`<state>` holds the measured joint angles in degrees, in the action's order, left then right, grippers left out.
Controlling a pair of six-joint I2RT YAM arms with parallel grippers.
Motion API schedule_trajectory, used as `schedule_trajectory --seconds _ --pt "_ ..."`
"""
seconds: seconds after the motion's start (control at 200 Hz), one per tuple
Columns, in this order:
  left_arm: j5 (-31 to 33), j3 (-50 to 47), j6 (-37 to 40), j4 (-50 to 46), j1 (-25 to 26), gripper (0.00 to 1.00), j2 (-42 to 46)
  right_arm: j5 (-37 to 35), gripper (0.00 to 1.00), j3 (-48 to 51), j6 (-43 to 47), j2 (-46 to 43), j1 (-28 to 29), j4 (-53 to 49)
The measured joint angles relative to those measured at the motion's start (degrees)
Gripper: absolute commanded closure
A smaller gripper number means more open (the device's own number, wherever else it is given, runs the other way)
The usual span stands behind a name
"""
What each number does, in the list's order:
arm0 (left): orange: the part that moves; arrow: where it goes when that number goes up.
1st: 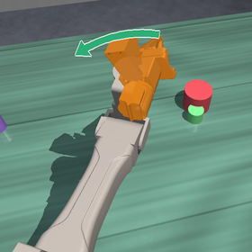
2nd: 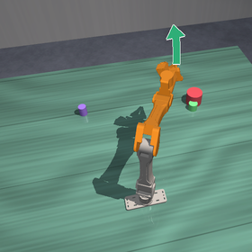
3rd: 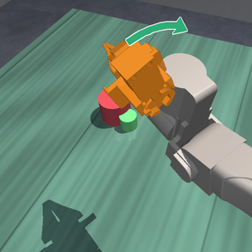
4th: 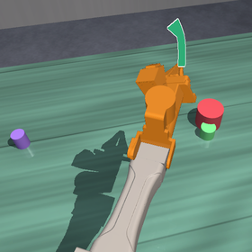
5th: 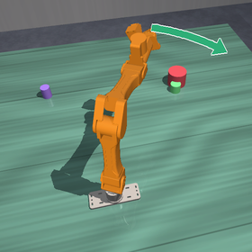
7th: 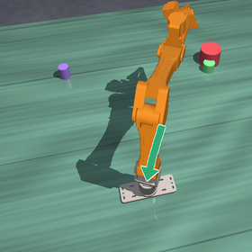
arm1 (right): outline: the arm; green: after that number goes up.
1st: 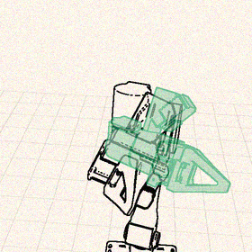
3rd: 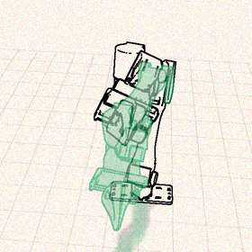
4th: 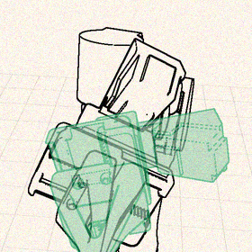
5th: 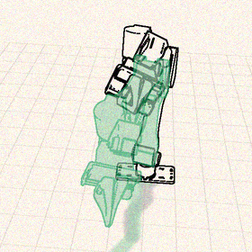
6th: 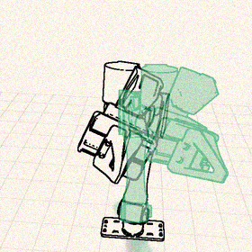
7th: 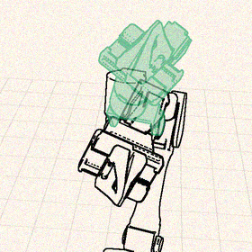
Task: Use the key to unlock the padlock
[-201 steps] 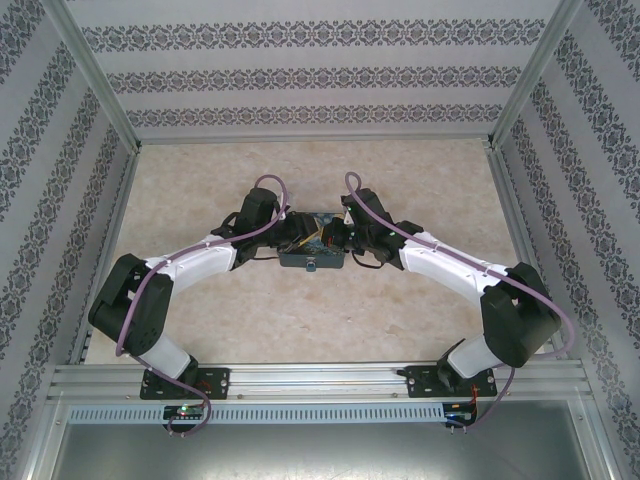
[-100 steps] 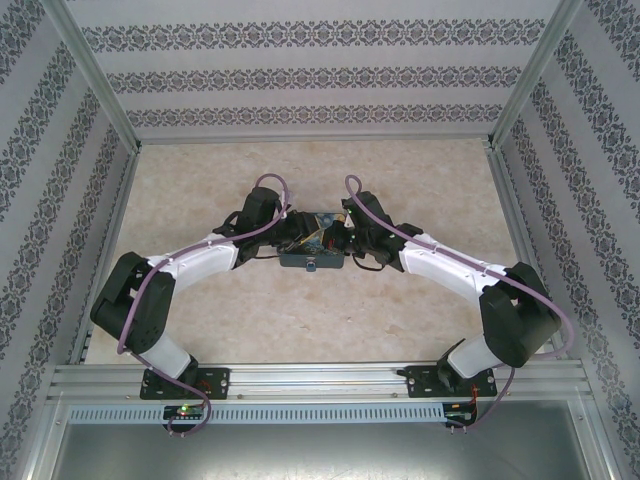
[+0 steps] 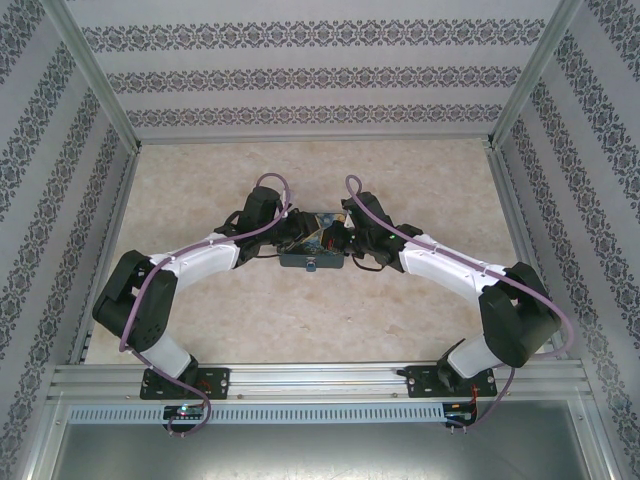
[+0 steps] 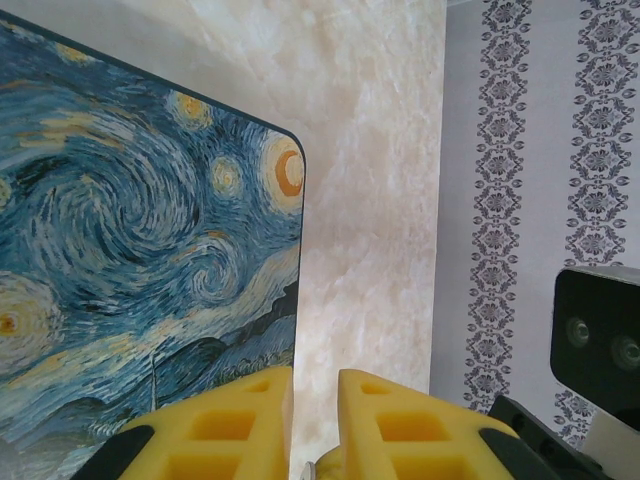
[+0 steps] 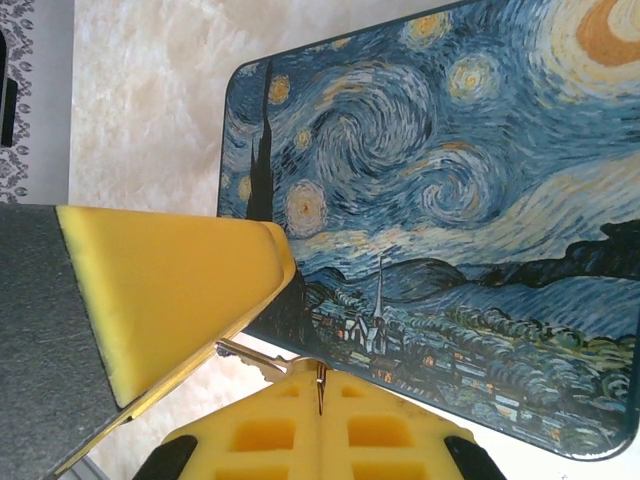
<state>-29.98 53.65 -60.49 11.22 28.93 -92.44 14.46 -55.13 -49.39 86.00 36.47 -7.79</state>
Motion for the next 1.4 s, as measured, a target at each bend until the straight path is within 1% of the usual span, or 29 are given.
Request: schedule_trajectory --seconds 0.245,0.365,0.495,0.57,0.61,0.699,0.714,0.719,0.774,0.804,0.924,1.064,1.129,1.264,1.289,1.384,1.399 --pt "0.00 0.11 0.00 0.00 0.81 0.80 -0.57 0.02 1.00 0.42 0.00 0.00 0.00 0.81" --pt "0.04 0.22 0.00 0.00 0.98 0.82 -0.57 0.04 1.00 0.59 0.00 0.00 -0.22 0.81" --pt "0.04 0.28 0.02 0.00 1.11 0.91 -0.59 0.04 1.00 1.11 0.00 0.00 -0.37 1.03" --pt "0.11 0.31 -0.07 -0.02 1.11 1.00 -0.66 0.04 1.00 1.42 -0.02 -0.02 -0.37 1.07" --pt "0.24 0.37 0.07 -0.07 1.11 1.00 -0.76 0.04 1.00 1.49 -0.02 -0.02 -0.39 1.11" --pt "0.22 0.63 0.07 -0.11 1.11 1.00 -0.92 0.11 0.77 1.64 -0.26 -0.37 -0.79 1.20" --pt "0.24 0.76 0.09 -0.13 1.11 1.00 -0.92 0.20 0.71 1.64 -0.26 -0.48 -0.98 1.16" --pt "0.22 0.79 0.09 -0.15 1.11 1.00 -0.94 0.22 0.71 1.64 0.00 -0.52 -1.05 1.11" --pt "0.24 1.38 0.20 -0.22 1.11 1.00 -0.98 0.44 0.58 1.66 -0.50 -1.16 -1.55 0.83" --pt "0.24 1.73 0.22 -0.22 1.11 1.00 -1.01 0.59 0.53 1.66 -0.50 -1.66 -1.97 0.76" --pt "0.22 3.21 0.57 -0.24 1.11 1.00 -1.07 1.49 0.41 1.66 0.13 -3.61 -4.11 0.46" --pt "0.22 3.93 1.31 -0.55 1.09 1.00 -1.09 3.04 0.35 1.64 -0.20 -5.22 -6.91 0.37" --pt "0.28 4.04 1.60 -0.83 1.07 1.00 -1.09 3.78 0.29 1.51 -0.39 -5.62 -8.07 0.17" --pt "0.66 4.87 1.73 -1.86 1.07 1.00 -1.51 6.14 0.27 -0.13 -2.69 -6.21 -10.58 -0.57" --pt "0.70 5.16 1.73 -1.88 1.07 1.00 -1.70 6.69 0.25 -0.57 -3.26 -6.45 -11.15 -0.57" --pt "0.79 6.32 1.68 -1.95 1.07 1.00 -2.40 8.48 0.24 -2.60 -5.64 -7.58 -13.22 -0.52" --pt "0.87 6.47 1.66 -1.95 1.07 1.00 -2.49 8.76 0.23 -2.95 -5.88 -7.76 -13.51 -0.52"
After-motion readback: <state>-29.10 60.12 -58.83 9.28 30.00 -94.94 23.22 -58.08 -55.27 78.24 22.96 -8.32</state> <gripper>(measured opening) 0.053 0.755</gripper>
